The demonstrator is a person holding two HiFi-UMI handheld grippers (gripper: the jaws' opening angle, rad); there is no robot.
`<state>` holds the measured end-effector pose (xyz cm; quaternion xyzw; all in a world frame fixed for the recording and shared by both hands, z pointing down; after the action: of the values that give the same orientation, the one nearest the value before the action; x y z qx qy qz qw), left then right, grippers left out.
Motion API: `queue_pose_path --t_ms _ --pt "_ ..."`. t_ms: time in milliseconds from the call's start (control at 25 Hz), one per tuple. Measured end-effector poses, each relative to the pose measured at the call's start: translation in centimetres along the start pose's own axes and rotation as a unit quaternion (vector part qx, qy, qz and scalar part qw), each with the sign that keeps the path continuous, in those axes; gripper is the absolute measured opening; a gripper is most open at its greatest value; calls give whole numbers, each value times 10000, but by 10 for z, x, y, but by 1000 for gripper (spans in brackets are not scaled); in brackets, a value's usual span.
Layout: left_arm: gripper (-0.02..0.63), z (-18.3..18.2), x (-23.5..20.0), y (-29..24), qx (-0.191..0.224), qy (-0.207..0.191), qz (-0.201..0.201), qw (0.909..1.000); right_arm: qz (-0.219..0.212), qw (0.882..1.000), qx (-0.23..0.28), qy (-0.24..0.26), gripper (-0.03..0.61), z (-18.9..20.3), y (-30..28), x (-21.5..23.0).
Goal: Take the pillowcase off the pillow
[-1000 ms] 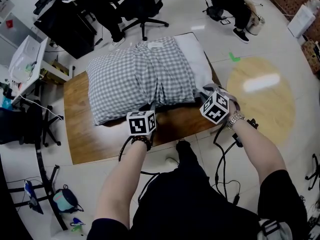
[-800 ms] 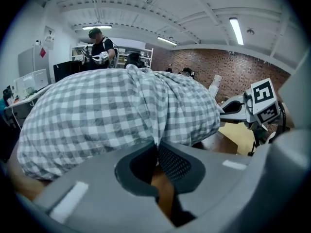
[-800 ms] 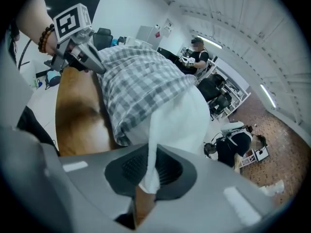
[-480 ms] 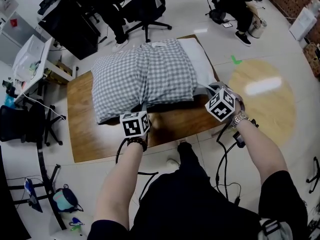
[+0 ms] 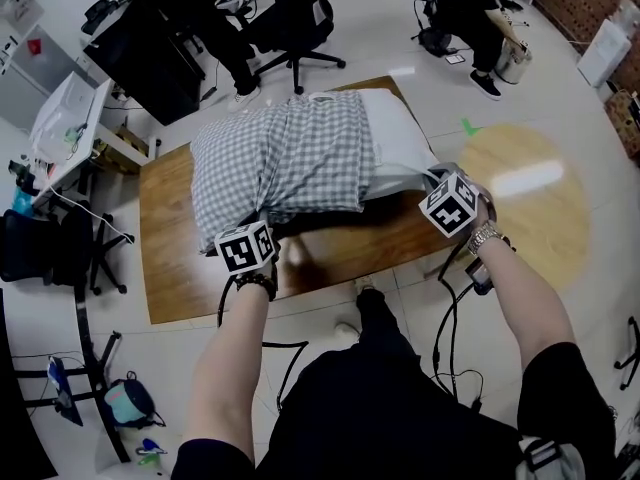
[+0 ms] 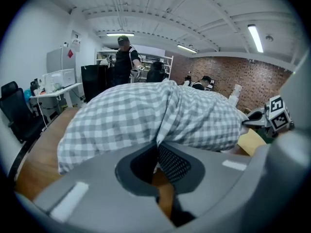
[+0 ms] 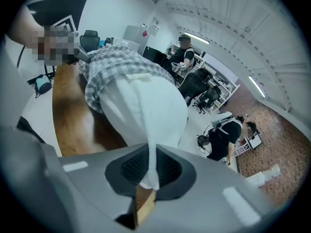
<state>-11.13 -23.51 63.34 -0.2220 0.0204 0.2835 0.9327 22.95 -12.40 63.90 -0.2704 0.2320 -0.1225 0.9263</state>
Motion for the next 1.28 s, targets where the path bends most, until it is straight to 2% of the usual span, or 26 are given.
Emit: queue_pose_path --t_ms 320,480,560,680,800,1000,1280 --pt "9 0 -35 16 54 25 -169 9998 32 9998 -112 -145 17 11 9 -7" --pt "11 -1 -33 15 -31 3 -98 9999 -207 9995 -79 -224 22 5 8 -17" --pt "12 1 -29 15 -77 -32 13 10000 -321 9992 -14 -238 50 2 7 -23" --pt "24 5 -25 20 -123 -122 129 9998 -542 9978 -24 -385 134 -1 9 -32" --pt "37 -2 -20 31 -39 -331 192 9993 -695 9962 40 -527 173 -6 15 -41" --pt "37 -19 -14 43 160 -552 186 9982 -594 9963 382 -491 175 -31 22 -48" --pt "35 -49 9 57 562 -772 221 9952 -588 9959 504 -460 175 -49 46 -54"
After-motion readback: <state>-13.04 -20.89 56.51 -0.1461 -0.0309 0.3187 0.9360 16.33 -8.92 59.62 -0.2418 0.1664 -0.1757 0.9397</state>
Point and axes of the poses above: the fingertips, and each gripper's own axes: y backward along the fingers, x to its right, z out of its underside, the point moved 1 cm from there along y, backward along the fingers, and after that the axes turned 13 degrees about x, right-handed, at the moved point
